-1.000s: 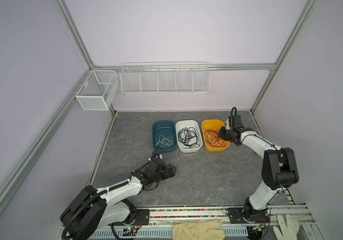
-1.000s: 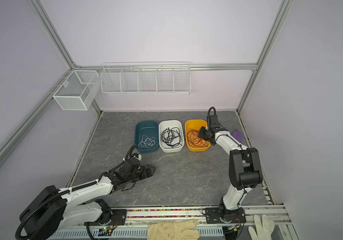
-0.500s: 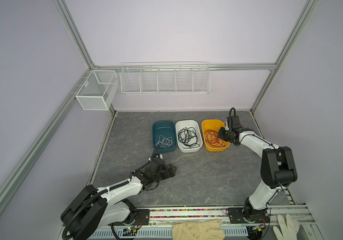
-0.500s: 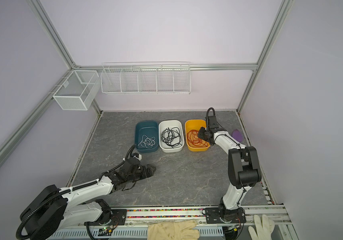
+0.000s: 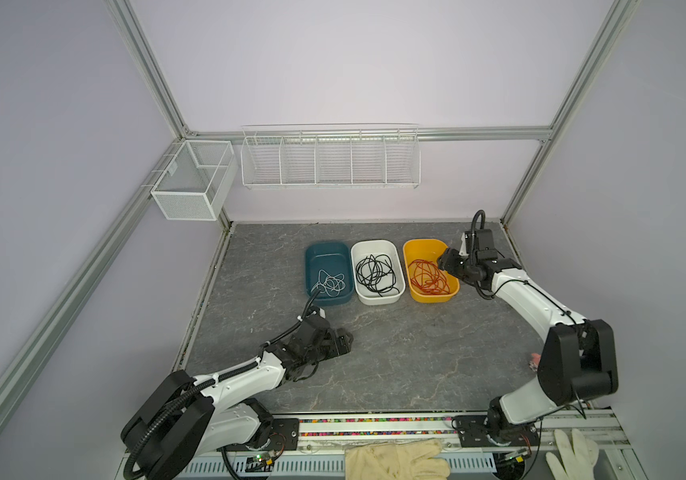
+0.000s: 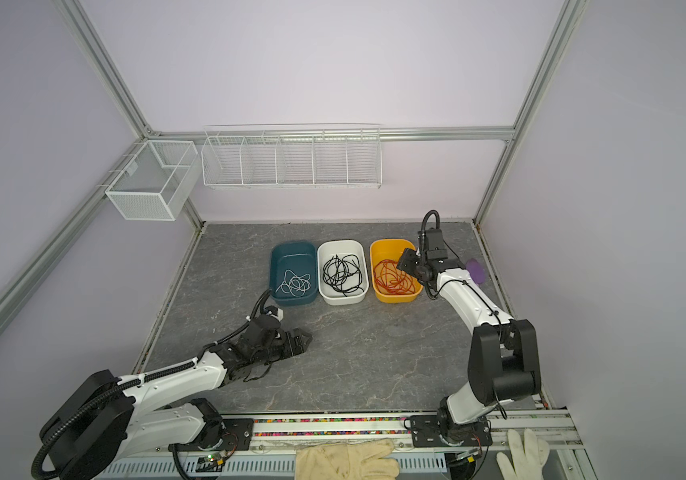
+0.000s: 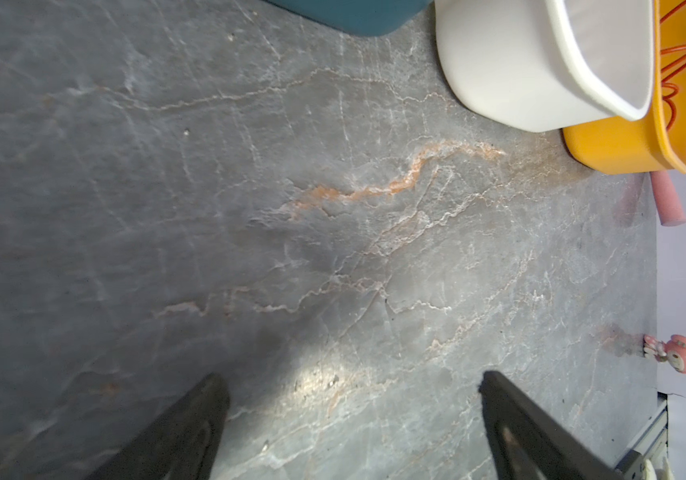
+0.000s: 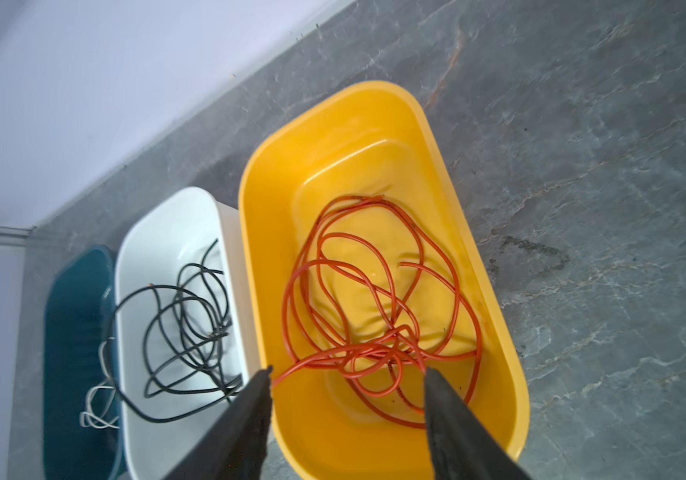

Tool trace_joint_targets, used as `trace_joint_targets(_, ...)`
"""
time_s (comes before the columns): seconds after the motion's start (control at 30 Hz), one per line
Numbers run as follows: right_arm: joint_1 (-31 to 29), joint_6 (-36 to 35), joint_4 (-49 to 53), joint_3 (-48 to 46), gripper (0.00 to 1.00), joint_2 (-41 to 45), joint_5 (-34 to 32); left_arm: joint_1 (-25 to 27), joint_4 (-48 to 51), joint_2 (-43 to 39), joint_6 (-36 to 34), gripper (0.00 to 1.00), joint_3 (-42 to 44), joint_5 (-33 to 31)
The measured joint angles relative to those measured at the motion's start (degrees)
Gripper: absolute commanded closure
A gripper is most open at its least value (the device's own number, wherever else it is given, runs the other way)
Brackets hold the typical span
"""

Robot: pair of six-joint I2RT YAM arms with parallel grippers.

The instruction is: Untangle the cables

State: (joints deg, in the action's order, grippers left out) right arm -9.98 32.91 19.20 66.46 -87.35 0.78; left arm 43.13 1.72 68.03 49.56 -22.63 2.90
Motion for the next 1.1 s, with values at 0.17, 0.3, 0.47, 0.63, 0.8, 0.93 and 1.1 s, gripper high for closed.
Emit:
trace_joint_targets(0.17,-0.26,-0.81,1.49,0.00,0.15,4.61,0.00,0.00,2.16,0.48,-0.35,0.05,-1.18,-0.07)
trace_joint_targets(0.3,-0.35,-1.53,3.37,0.00,0.09,7.43,-0.04,0.00,2.91,1.18,-0.35,0.05,-1.95,-0.13)
trace_joint_targets(0.47,-0.35,-2.43,5.66,0.00,0.06,12.11,0.74,0.00,3.17,1.92,-0.50,0.05,-2.67,-0.28)
trace_joint_targets(0.63,-0.55,-4.00,9.20,-0.26,0.11,16.00,1.16,0.00,3.43,1.88,-0.57,0.05,-3.08,-0.70)
trace_joint_targets(0.8,-0.63,-5.88,12.22,-3.26,0.11,21.68,-0.15,0.00,4.44,0.96,-0.74,0.05,-3.43,-1.53)
trace_joint_targets(0.93,-0.63,-6.60,14.34,-5.20,0.12,25.86,-1.42,-0.02,5.79,0.81,-1.07,0.05,-5.51,-1.84)
trace_joint_targets(1.1,-0.63,-6.93,16.15,-7.26,0.12,30.53,-2.14,0.00,7.21,-0.15,-1.70,0.04,-8.09,-3.32)
